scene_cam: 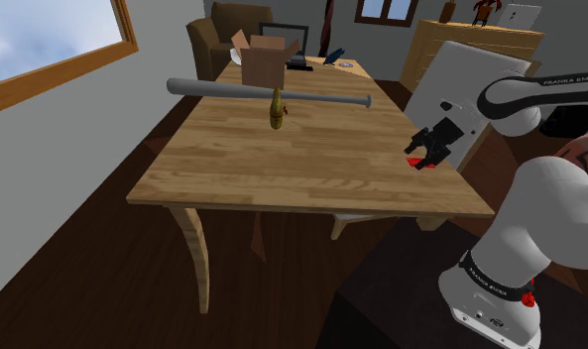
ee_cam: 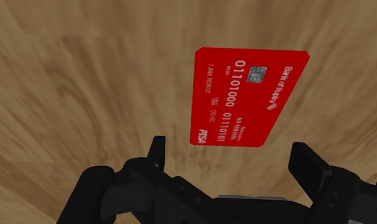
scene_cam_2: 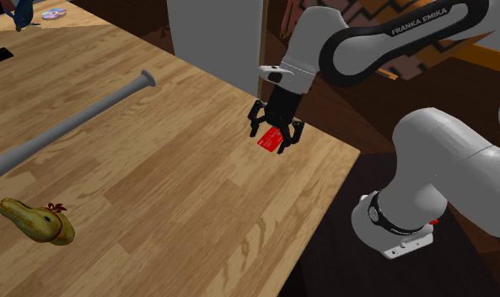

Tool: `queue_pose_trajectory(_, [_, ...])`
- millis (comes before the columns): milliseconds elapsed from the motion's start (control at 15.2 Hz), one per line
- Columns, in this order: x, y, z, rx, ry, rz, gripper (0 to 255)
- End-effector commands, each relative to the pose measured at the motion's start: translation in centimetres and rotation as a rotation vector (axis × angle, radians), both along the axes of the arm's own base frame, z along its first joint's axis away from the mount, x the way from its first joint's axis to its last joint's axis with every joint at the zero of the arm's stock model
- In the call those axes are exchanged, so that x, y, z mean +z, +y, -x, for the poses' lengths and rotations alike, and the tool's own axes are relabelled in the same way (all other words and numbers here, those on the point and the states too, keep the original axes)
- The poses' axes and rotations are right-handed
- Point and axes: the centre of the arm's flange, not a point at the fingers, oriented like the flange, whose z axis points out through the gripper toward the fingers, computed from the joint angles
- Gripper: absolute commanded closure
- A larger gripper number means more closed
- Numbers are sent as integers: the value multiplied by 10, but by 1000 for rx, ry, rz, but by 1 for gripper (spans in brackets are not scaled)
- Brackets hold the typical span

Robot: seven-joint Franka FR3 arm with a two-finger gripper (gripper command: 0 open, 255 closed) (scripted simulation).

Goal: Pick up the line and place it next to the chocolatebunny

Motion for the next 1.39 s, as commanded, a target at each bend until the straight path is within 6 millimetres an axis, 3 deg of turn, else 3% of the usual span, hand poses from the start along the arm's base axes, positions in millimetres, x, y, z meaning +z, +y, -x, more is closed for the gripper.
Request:
queue_pose_trajectory(0, [-2,1,-1,0,0,0,0])
queue_pose_trajectory(396, [-2,1,-1,0,0,0,0])
queue_pose_trajectory(462, [-2,1,-1,0,0,0,255])
queue_pose_trajectory(1056, [-2,1,-1,0,0,0,255])
queue_pose_trajectory(1320, [19,1,-1,0,0,0,255])
